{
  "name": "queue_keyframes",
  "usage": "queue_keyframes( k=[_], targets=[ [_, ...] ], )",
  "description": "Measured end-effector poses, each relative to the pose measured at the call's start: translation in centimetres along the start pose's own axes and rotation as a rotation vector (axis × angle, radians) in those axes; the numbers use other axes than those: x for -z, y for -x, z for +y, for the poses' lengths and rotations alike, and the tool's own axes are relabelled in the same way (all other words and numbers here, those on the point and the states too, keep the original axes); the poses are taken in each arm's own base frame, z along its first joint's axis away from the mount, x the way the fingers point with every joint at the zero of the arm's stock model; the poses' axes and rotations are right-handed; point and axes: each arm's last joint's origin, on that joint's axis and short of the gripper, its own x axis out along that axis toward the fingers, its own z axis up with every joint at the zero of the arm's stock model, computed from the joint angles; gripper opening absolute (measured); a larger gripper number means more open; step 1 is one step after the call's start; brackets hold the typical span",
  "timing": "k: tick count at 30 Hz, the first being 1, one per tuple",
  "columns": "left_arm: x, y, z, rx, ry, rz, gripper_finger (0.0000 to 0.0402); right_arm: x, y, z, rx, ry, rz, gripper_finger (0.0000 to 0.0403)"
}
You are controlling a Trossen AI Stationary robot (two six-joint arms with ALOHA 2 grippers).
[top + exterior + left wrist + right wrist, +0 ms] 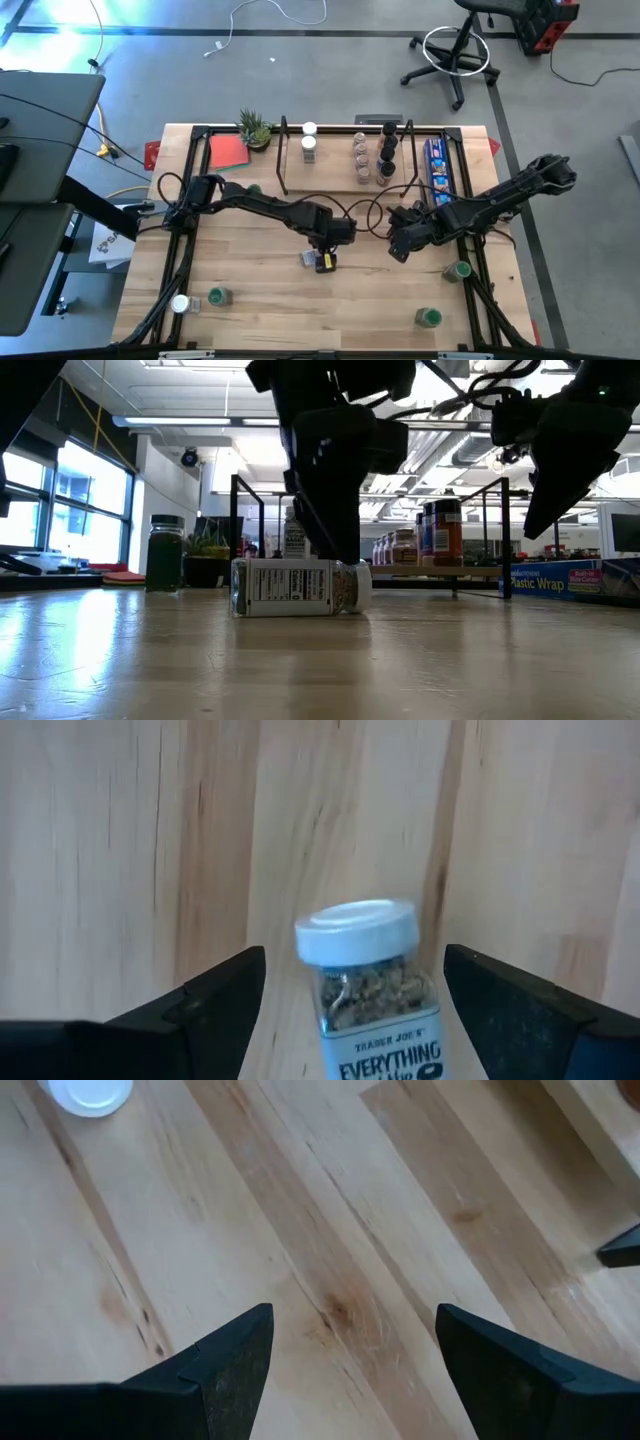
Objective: Shelf spices
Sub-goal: Put the white seasoning bottle on the shelf, aligned with the other white seasoning bottle
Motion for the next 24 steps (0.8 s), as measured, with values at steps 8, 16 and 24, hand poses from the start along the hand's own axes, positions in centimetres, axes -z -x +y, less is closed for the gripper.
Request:
queue_keyframes(
  k=[8,16,24],
  targets=[
    [-0.2,-1.7,0.1,0.044,0.007,-0.039,0.0295,0.1,0.0,-0.1,0.01,0.01,0.005,0.0275],
    [0.7,-3.0,0.7,0.109,0.106,-0.012,0.0212,0.1,0.0,-0.1,0.009,0.006,0.01,0.0275],
    [0.8,-1.6,0.8,-0.001,0.183,-0.042,0.0197,0.3,0.1,0.1,0.0,-0.016,0.011,0.0275]
  ],
)
